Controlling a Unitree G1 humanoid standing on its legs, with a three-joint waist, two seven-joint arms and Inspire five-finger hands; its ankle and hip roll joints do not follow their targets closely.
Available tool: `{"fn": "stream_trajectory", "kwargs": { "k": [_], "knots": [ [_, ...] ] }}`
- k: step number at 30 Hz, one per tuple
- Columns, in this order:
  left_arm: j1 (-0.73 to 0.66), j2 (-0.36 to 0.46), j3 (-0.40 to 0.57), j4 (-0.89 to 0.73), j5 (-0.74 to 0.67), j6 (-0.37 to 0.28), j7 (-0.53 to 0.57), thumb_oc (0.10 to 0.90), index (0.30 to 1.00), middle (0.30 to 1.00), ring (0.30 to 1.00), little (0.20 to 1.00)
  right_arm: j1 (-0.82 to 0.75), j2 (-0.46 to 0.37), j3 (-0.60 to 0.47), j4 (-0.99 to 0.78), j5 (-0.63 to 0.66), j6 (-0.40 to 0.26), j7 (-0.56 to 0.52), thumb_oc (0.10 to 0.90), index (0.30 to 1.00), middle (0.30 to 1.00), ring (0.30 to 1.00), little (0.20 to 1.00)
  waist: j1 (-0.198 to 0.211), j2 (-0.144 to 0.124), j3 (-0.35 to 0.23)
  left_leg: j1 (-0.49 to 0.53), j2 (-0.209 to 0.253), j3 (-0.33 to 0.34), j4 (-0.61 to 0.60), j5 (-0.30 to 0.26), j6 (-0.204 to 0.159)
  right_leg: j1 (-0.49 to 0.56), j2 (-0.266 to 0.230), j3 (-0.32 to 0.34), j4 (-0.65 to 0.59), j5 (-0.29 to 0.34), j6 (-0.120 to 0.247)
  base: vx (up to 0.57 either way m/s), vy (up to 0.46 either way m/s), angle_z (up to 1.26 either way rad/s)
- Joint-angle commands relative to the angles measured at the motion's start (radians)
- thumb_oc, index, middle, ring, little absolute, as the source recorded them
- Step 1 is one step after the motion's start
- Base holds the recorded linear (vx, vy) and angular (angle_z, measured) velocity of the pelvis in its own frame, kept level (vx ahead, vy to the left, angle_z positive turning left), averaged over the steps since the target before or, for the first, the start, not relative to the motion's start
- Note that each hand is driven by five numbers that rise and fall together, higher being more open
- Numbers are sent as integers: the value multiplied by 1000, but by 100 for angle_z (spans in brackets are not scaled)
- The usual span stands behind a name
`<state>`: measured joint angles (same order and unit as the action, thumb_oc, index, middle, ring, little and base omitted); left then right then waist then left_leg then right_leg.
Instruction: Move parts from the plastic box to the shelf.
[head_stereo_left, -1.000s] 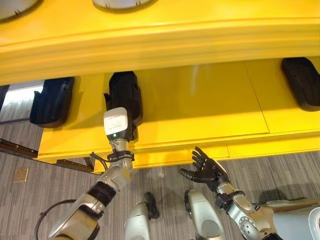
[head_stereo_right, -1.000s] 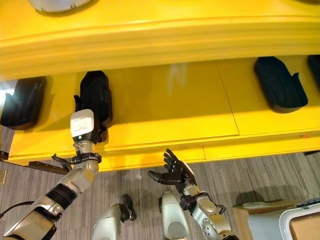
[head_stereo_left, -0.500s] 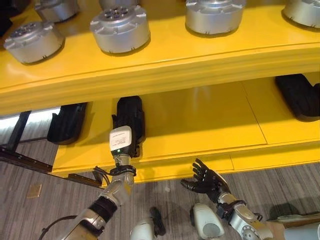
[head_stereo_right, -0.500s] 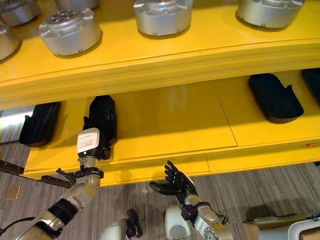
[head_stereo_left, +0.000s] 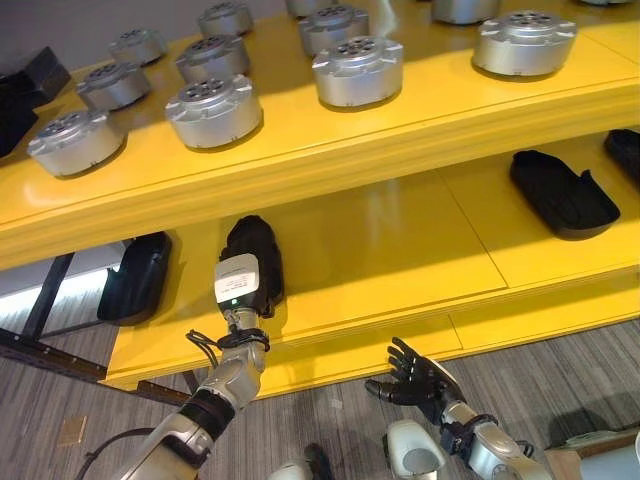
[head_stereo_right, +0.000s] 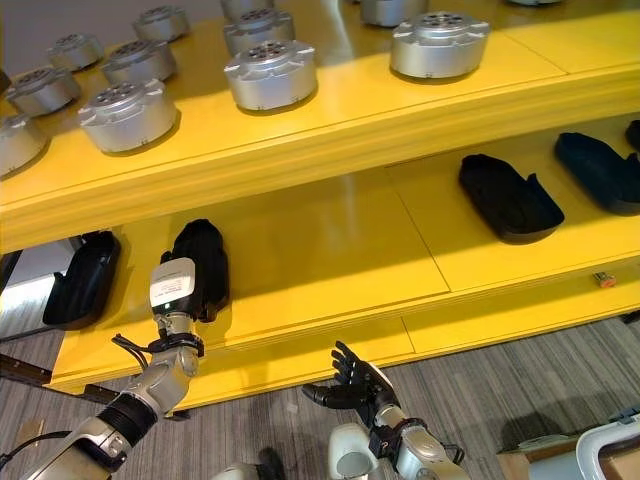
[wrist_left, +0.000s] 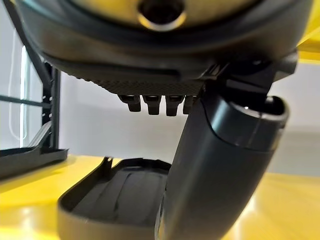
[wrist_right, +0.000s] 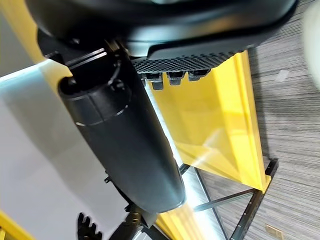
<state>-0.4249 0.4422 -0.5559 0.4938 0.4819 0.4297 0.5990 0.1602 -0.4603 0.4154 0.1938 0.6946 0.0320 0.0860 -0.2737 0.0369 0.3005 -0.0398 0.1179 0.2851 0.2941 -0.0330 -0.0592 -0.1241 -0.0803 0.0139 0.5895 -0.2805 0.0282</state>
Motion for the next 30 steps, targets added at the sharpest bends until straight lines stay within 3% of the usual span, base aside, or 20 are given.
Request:
{"fn": "stream_trajectory", "kwargs": {
  "k": [1,3,5,12,19,21,22,27,29,30],
  "knots": [
    [-104,3,22,19,22,7,76,900,1000,1000,1000,1000,-5,6,-6,-158,-28,-45,53,900,1000,1000,1000,1000,-11,-10,-41,4,-19,-58,-37,-25,40,19,-14,-75,-14,7,2,0,0,-14],
    [-104,3,22,19,22,7,76,900,1000,1000,1000,1000,-5,6,-6,-158,-28,-45,53,900,1000,1000,1000,1000,-11,-10,-41,4,-19,-58,-37,-25,40,19,-14,-75,-14,7,2,32,16,-2],
    [-163,-5,29,131,-20,14,144,900,1000,1000,1000,1000,20,-32,-37,-171,-47,-10,80,900,1000,1000,1000,1000,-57,-11,-30,3,-18,-36,-39,-14,34,-5,-5,-52,-4,11,-3,53,35,3],
    [-182,16,48,121,-97,-36,237,900,1000,1000,1000,1000,38,-41,-65,-176,-63,-32,105,900,1000,1000,1000,1000,-75,-4,-15,4,-15,-27,-62,0,23,-20,8,-32,-24,22,-1,-45,7,-15],
    [-122,41,102,40,-62,-234,345,900,1000,1000,1000,1000,45,-26,-89,-195,-31,-115,126,900,1000,1000,1000,1000,-59,9,-31,36,-21,-30,-122,16,11,16,10,-32,-92,37,12,-47,5,-1],
    [-49,66,115,-58,1,-353,372,900,1000,1000,1000,1000,46,-15,-101,-200,-12,-167,129,900,1000,1000,1000,1000,-38,11,-44,48,-17,-38,-161,28,6,38,7,-40,-141,50,18,-143,6,6],
    [-31,74,119,-83,33,-376,376,900,1000,1000,1000,1000,47,-13,-105,-202,-8,-179,125,900,1000,1000,1000,1000,-32,11,-47,50,-15,-40,-171,32,4,42,5,-42,-152,54,19,-172,1,11],
    [130,102,170,-287,110,-584,340,900,1000,1000,1000,1000,25,9,-130,-201,16,-273,75,900,1000,1000,1000,1000,23,7,-81,64,3,-67,-252,71,-11,98,-4,-67,-271,95,23,-151,30,17],
    [150,102,177,-310,105,-623,336,900,1000,1000,1000,1000,21,13,-133,-201,14,-292,64,900,1000,1000,1000,1000,32,5,-87,66,6,-72,-265,77,-13,107,-5,-70,-292,104,24,-140,53,21],
    [212,98,206,-382,87,-713,268,900,1000,1000,1000,1000,9,21,-142,-202,10,-348,23,900,1000,1000,1000,1000,61,0,-104,73,14,-85,-304,93,-17,136,-8,-79,-358,132,31,-138,57,15]
  ]
}}
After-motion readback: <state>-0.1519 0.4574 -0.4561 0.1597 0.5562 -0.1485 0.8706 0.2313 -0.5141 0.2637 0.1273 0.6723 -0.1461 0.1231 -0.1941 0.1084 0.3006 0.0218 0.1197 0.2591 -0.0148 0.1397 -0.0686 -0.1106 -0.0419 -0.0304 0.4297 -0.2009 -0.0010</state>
